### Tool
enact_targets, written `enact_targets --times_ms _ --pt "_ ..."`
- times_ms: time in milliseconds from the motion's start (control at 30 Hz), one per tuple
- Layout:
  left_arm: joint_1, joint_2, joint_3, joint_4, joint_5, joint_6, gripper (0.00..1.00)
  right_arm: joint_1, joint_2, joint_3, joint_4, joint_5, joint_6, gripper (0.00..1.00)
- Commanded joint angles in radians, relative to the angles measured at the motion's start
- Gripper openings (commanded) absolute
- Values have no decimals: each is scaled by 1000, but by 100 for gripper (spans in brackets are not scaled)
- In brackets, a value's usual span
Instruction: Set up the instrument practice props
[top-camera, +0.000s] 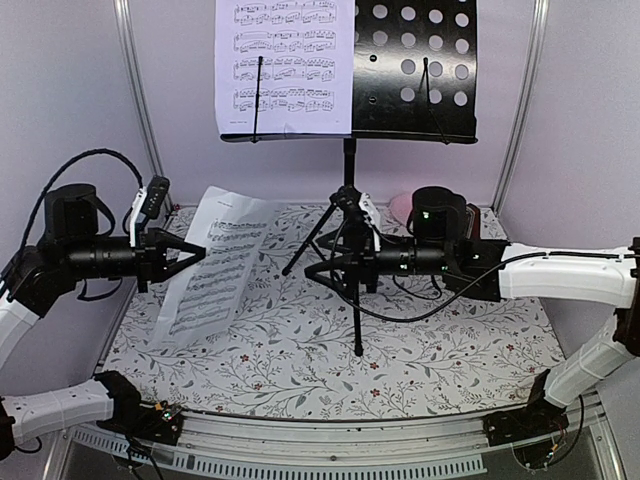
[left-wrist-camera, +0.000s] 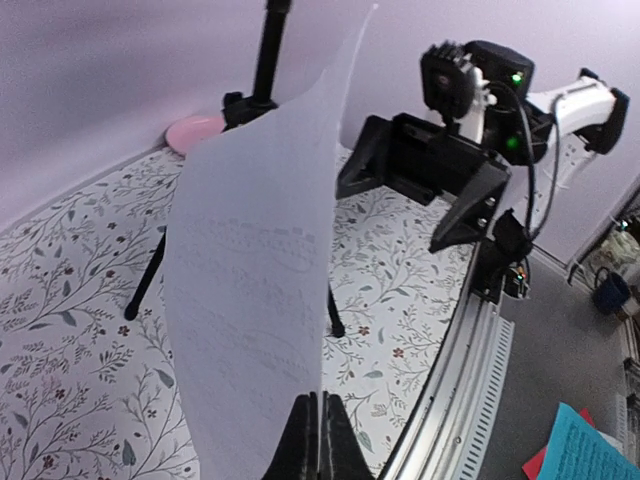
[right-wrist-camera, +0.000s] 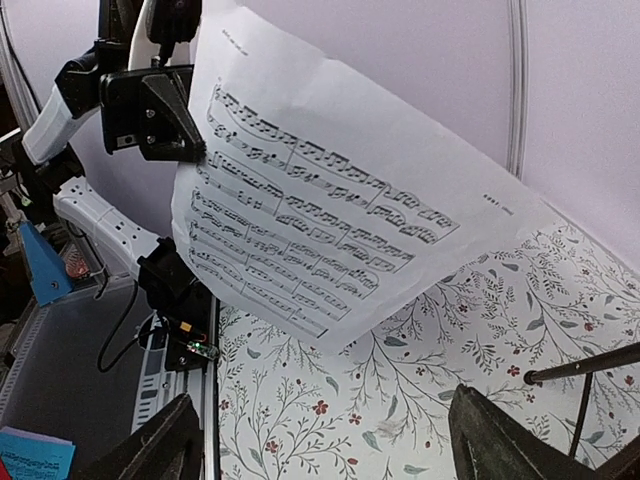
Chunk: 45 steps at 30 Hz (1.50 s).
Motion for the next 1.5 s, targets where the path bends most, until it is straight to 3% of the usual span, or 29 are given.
enact_targets --times_ms 0,367,467,633,900,1100,1333,1467 --pt "-76 -25 29 -44 154 68 0 -12 -128 -62 30 13 -37 87" --pt "-334 165 183 172 154 137 0 -18 -360 -50 -83 185 -32 85" --pt "-389 215 269 214 56 158 0 -18 -423 -43 -114 283 -22 82" --pt "-397 266 341 423 -67 107 0 -19 -533 -8 -196 477 -10 79" --pt "-396 423 571 489 -343 78 0 -20 -644 28 -251 660 -13 79" --pt "-381 513 703 557 -476 53 0 -44 -568 152 -314 705 -20 76" --pt "-346 670 930 545 -468 42 0 -169 -454 325 -353 605 37 72" --pt "-324 730 1024 531 -464 57 0 -255 -392 394 -381 468 104 71"
